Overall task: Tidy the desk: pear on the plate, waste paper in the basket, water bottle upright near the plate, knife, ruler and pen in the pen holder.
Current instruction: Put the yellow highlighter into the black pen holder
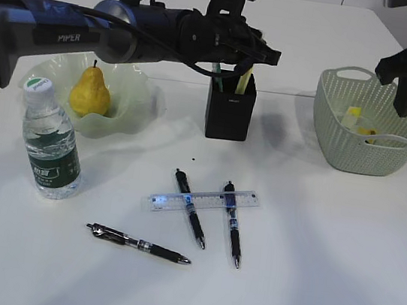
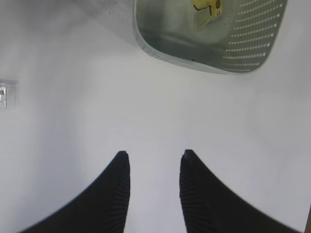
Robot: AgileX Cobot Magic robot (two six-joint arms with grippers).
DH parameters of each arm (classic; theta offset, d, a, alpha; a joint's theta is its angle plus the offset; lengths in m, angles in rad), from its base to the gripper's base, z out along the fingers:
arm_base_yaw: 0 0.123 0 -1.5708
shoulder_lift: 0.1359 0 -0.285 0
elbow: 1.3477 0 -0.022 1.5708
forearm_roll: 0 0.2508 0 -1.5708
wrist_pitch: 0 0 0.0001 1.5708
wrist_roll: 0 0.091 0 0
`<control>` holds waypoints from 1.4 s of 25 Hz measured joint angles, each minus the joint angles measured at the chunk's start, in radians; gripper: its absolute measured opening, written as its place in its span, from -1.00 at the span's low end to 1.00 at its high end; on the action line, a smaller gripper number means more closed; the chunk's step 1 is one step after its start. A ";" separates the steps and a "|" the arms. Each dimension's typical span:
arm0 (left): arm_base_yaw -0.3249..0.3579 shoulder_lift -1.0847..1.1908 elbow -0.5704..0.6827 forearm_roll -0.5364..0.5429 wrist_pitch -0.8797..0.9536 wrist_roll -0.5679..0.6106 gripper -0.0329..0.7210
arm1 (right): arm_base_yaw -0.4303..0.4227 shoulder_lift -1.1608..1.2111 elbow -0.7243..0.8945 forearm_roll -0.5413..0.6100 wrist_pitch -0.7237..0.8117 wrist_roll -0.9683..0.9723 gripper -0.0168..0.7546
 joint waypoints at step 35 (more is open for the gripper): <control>-0.005 -0.024 0.000 0.030 0.110 0.000 -0.33 | 0.000 0.000 0.000 0.000 0.000 0.000 -0.28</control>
